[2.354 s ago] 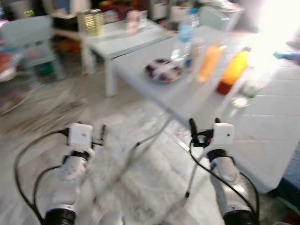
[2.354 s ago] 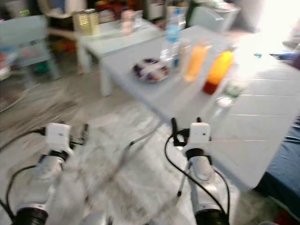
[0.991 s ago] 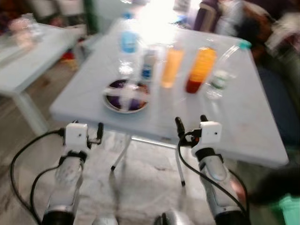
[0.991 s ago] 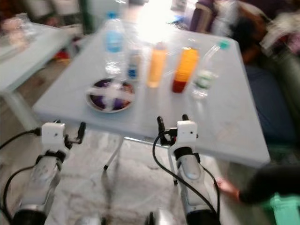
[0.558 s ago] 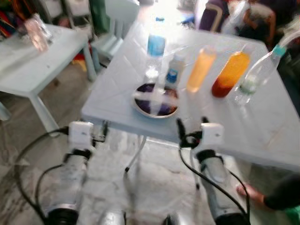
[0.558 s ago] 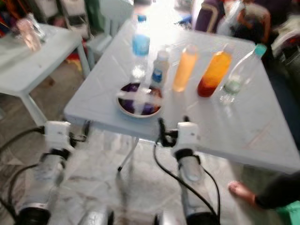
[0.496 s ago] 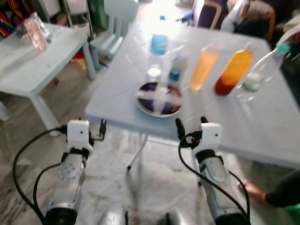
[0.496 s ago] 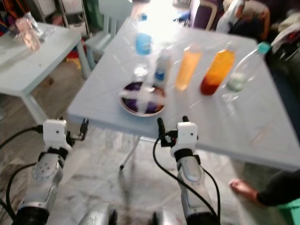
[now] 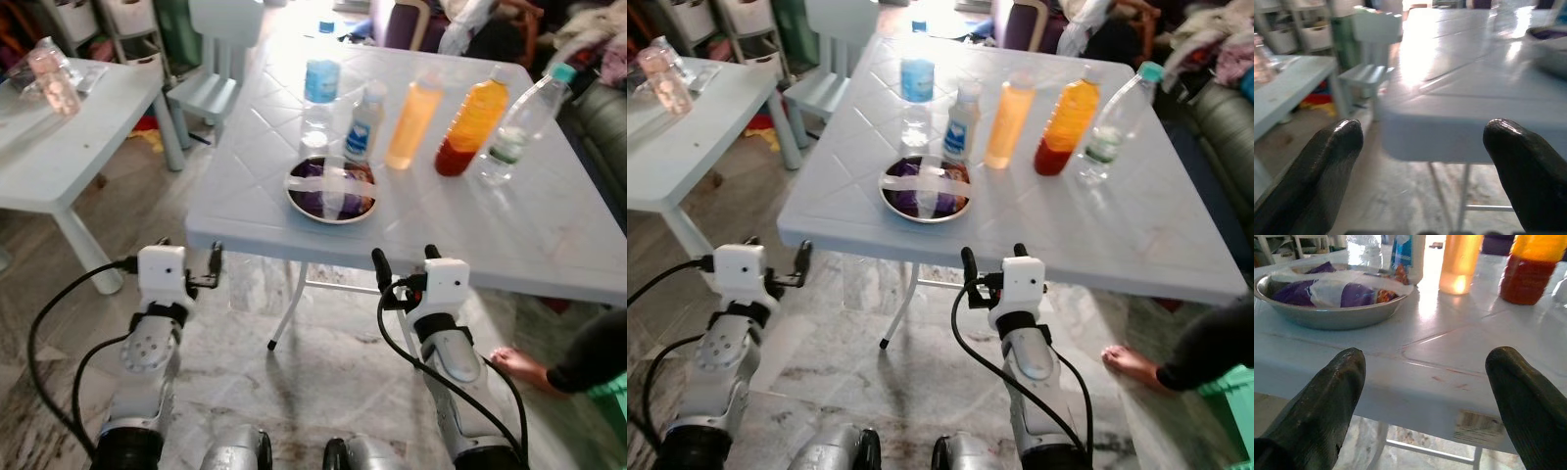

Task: Restocking fridge

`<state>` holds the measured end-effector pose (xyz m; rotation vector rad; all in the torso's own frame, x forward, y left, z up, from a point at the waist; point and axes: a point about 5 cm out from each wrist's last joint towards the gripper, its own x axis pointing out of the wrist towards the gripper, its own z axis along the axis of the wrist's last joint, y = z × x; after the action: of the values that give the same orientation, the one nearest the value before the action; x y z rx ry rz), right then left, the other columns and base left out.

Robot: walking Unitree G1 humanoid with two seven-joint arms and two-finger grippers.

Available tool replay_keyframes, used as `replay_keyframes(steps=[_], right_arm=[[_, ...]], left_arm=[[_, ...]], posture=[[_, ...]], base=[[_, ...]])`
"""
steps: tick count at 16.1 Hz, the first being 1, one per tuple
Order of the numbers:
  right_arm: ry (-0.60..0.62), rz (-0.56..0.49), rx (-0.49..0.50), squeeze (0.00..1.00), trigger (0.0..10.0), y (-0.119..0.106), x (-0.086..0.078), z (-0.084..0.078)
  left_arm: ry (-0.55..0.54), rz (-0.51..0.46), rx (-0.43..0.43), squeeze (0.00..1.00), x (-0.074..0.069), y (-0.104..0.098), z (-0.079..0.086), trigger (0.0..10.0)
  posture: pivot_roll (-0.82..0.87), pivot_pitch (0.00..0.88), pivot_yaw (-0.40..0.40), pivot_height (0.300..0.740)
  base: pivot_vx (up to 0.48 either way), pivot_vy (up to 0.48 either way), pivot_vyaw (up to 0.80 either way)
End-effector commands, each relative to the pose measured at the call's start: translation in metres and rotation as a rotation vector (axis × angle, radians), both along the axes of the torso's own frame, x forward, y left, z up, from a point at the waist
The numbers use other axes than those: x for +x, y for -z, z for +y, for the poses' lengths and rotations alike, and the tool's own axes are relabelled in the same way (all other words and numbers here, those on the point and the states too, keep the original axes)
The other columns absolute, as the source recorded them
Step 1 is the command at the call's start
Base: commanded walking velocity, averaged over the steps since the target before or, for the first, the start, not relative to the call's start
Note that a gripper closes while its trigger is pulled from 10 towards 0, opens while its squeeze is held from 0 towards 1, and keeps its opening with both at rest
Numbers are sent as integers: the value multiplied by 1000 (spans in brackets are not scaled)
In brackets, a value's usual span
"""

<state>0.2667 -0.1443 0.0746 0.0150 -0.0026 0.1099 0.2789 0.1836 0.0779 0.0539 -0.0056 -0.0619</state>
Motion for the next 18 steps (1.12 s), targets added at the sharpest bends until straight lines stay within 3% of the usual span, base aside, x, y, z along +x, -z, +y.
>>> replay_keyframes(steps=[1,4,8,12,18], right_arm=[[-1,-63,1,0,10000,-13,1,-3],[16,-112,33,0,10000,-31,4,-8],[19,-102,35,0,10000,-30,4,-8],[9,-136,12,0,10000,-40,5,-7],[3,-155,-6,0,10000,-45,5,-7]], left_arm=[[-1,-29,-11,0,4,-10,2,10000],[25,-80,-42,0,7,-28,-3,10000],[48,-76,-60,0,7,-28,-11,10000],[69,-117,-87,0,11,-44,-17,10000],[89,-116,-90,0,11,-43,-24,10000]], posture=[[75,87,-59,740],[73,86,-57,740],[70,83,-54,740],[70,79,-57,740],[61,79,-60,740]], base=[[0,0,0],[0,0,0],[0,128,-453],[0,435,-144],[0,393,0]])
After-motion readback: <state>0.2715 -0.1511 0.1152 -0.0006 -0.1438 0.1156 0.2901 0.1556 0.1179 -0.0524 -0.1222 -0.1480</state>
